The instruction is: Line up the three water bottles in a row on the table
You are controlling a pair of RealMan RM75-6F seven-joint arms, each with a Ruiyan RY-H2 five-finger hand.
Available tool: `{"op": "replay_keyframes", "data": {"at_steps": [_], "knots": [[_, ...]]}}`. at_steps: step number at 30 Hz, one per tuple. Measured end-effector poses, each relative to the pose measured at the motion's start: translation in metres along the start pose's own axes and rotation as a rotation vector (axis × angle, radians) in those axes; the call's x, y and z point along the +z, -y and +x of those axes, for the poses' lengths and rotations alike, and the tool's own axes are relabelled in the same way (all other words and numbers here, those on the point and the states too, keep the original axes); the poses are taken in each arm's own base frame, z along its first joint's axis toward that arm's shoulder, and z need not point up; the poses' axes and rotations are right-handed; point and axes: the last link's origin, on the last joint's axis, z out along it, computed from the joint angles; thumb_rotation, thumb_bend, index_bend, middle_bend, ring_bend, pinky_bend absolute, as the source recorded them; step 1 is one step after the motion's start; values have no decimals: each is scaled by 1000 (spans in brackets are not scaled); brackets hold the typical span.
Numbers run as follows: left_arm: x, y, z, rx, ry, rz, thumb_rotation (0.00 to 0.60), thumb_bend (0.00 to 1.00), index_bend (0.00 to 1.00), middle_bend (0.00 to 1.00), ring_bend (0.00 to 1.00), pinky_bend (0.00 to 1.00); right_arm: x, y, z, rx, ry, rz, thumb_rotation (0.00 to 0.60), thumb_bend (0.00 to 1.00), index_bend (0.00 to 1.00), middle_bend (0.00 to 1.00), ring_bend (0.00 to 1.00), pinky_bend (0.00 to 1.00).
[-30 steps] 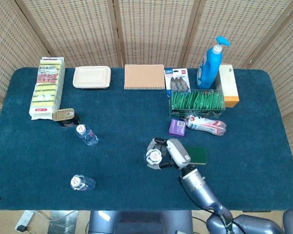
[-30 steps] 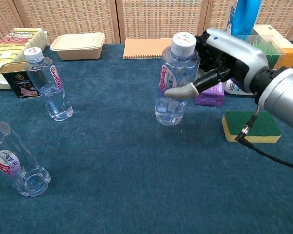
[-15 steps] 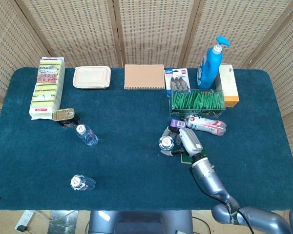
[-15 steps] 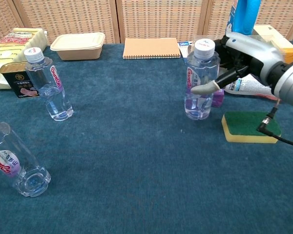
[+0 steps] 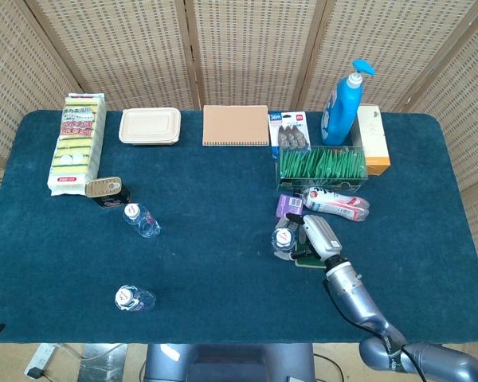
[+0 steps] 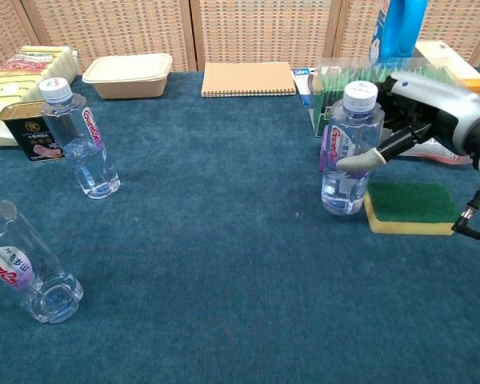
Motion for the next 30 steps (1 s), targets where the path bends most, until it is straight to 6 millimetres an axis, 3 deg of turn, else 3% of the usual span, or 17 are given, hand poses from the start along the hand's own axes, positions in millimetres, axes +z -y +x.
{"op": "replay_keyframes", "data": {"at_steps": [10,18,20,30], "knots": [[1,0,0,-2,6,1,600,81,0,0,0,11,-3,-5,-2,14,29,9,600,178,154,258,226,571],[0,1,2,-11,1,0,600,81,0,0,0,11,-16,-6,4,-26,65,33,600,112,52,59,33,206],[-1,2,2,-14,0,-1,600,81,0,0,0,11,-22,-5,8,-32,68,40,600,81,32,32,9,162],[-4,3,6,-29,-8,-25,600,81,0,0,0,11,-66,5,47,-48,55,42,600,2,7,0,0,132]]}}
